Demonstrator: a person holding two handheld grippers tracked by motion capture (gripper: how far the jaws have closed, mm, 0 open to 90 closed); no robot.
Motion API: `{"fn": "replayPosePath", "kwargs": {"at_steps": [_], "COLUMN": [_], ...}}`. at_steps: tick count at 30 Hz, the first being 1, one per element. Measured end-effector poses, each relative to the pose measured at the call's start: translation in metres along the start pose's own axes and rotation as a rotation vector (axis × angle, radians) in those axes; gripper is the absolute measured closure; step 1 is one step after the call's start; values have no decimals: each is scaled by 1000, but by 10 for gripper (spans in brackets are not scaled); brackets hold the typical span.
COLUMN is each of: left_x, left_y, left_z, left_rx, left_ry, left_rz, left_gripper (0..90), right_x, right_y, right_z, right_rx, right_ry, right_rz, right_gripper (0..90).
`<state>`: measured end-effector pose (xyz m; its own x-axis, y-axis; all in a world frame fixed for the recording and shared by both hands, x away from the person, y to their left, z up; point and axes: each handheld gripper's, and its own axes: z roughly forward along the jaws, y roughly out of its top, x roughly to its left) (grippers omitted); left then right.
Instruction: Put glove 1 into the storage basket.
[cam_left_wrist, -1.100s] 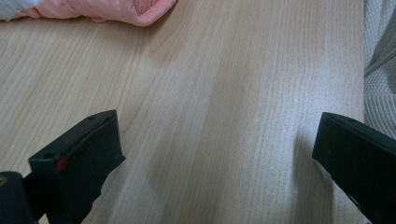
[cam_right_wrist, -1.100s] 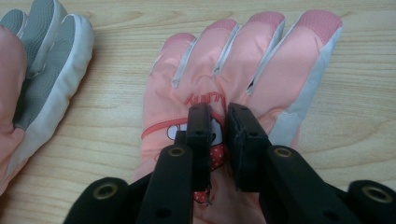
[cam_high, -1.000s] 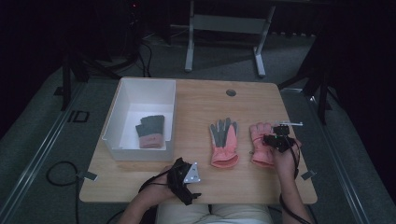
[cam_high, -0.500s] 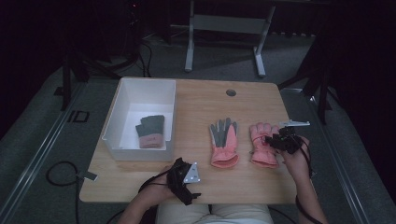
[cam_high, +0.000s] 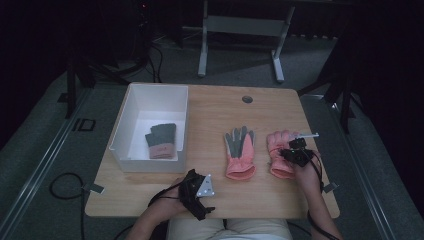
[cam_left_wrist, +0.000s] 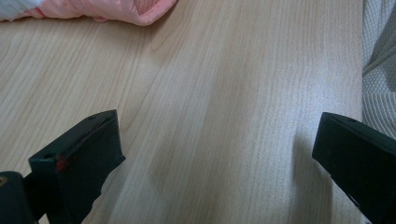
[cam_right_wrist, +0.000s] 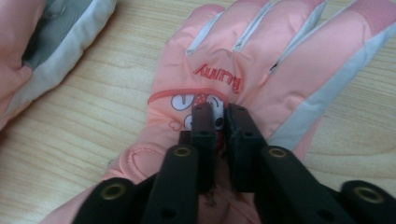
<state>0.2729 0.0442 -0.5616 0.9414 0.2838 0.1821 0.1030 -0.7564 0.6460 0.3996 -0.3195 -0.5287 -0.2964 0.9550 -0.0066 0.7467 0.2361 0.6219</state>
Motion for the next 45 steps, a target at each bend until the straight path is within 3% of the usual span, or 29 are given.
{"fn": "replayPosePath", "kwargs": {"at_steps": [4, 8, 14, 19, 26, 32, 38, 45], "left_x": [1, 2, 1, -1, -1, -2, -1, -3], "left_y": [0, 0, -1, 1, 1, 1, -1, 1], "left_z": [0, 0, 1, 2, -1, -4, -5, -4], "left_rx": [-1, -1, -1, -1, -9, -16, -20, -14], "left_ry": [1, 0, 2, 0, 5, 9, 11, 8], "left_rz": [-3, -4, -7, 0, -2, 5, -1, 3], "left_gripper": [8, 8, 7, 8, 8, 8, 8, 8], "right_x": [0, 13, 52, 92, 133, 154, 156, 147], "right_y": [4, 16, 38, 54, 64, 59, 46, 40], "right_z": [-9, -32, -68, -84, -75, -47, -17, -18], "right_rx": [-25, -70, -157, -193, -177, -118, -57, -48], "right_ry": [-2, -13, 16, 36, 64, 44, 7, 19], "right_rz": [41, 49, 58, 42, 30, 10, 3, -48], "right_gripper": [871, 874, 874, 874, 875, 874, 872, 870]}}
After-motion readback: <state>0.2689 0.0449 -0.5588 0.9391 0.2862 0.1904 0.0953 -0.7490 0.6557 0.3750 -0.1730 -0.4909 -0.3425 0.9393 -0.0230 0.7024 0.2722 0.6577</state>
